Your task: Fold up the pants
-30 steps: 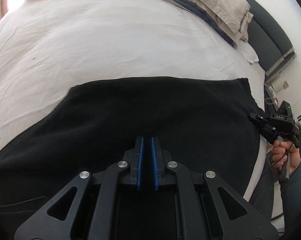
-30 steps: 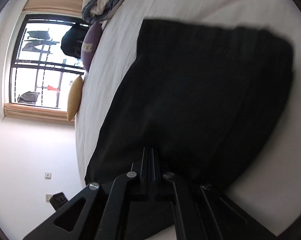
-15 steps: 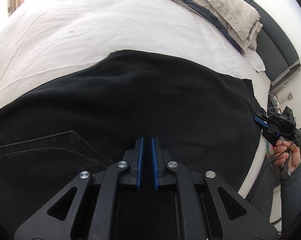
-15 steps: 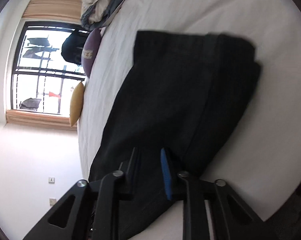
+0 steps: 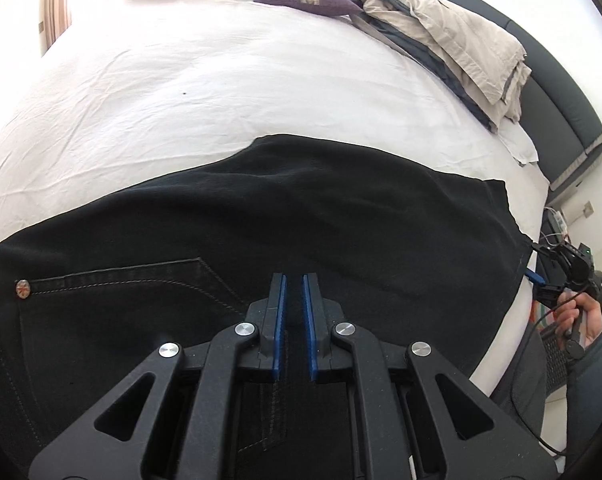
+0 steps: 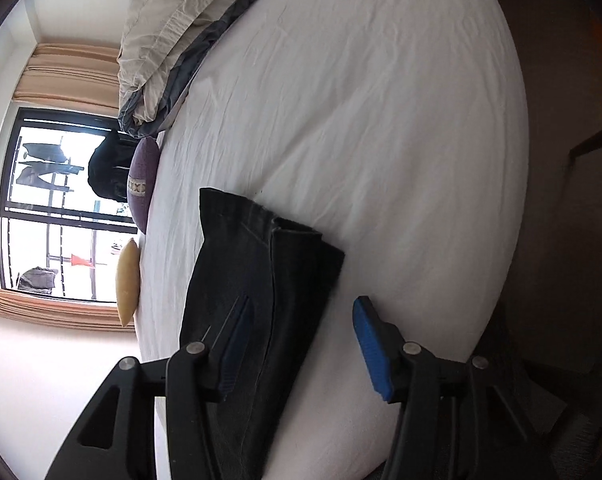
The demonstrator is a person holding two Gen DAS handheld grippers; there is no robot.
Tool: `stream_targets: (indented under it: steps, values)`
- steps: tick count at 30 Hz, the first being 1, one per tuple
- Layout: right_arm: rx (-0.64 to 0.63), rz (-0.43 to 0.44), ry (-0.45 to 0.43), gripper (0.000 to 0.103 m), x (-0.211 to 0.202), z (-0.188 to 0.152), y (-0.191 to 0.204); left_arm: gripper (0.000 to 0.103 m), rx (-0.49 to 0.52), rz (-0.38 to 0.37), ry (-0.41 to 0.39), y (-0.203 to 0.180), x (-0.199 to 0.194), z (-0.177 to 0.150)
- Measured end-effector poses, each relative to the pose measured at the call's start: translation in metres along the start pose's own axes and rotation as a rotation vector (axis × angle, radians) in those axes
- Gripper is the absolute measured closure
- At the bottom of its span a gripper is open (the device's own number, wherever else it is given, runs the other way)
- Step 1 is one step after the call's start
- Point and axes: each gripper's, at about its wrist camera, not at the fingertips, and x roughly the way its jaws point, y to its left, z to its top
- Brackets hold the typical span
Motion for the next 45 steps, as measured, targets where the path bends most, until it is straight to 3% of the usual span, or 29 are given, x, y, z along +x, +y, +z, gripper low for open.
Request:
stream_targets:
  steps: [6,10,12,16,20,24,29,34,37,39,42,45]
  values:
    - [0.069,0.082,0.016,0.049,0.009,0.011,-0.006,0.095,0.009,-0.027,0.055,-0.026,0.036,0.007]
    - [0.155,0.153,0.018,0.064,0.017,0.016,-0.021,0.095,-0.007,-0.034,0.074,-0.027,0.055,0.007]
    - [0.163,0.157,0.019,0.076,0.02,0.017,-0.025,0.095,-0.019,-0.046,0.08,-0.023,0.06,0.005]
    - [0.203,0.218,0.009,0.085,0.022,0.016,-0.035,0.095,-0.043,-0.067,0.076,-0.02,0.066,0.002]
    - [0.197,0.263,0.004,0.088,0.02,0.014,-0.04,0.095,-0.045,-0.068,0.072,-0.019,0.068,0.0]
    - [0.181,0.257,-0.002,0.089,0.018,0.013,-0.038,0.095,-0.053,-0.078,0.069,-0.015,0.066,-0.002]
    - [0.083,0.192,-0.042,0.089,0.008,0.011,-0.011,0.095,-0.073,-0.095,0.073,-0.009,0.066,0.0]
    - [-0.125,0.116,-0.093,0.089,-0.007,-0.003,0.058,0.095,-0.099,-0.117,0.071,-0.001,0.067,0.0]
    - [-0.383,0.071,-0.084,0.089,-0.007,-0.04,0.132,0.095,-0.128,-0.144,0.062,0.006,0.067,0.0]
    - [-0.636,0.046,-0.029,0.089,-0.003,-0.091,0.187,0.095,-0.14,-0.158,0.058,0.01,0.068,-0.001]
    - [-1.047,0.029,0.125,0.09,0.012,-0.202,0.24,0.095,-0.167,-0.167,0.046,0.015,0.069,-0.002]
    - [-1.206,-0.016,0.265,0.09,0.043,-0.277,0.236,0.095,-0.184,-0.19,0.04,0.022,0.068,-0.003]
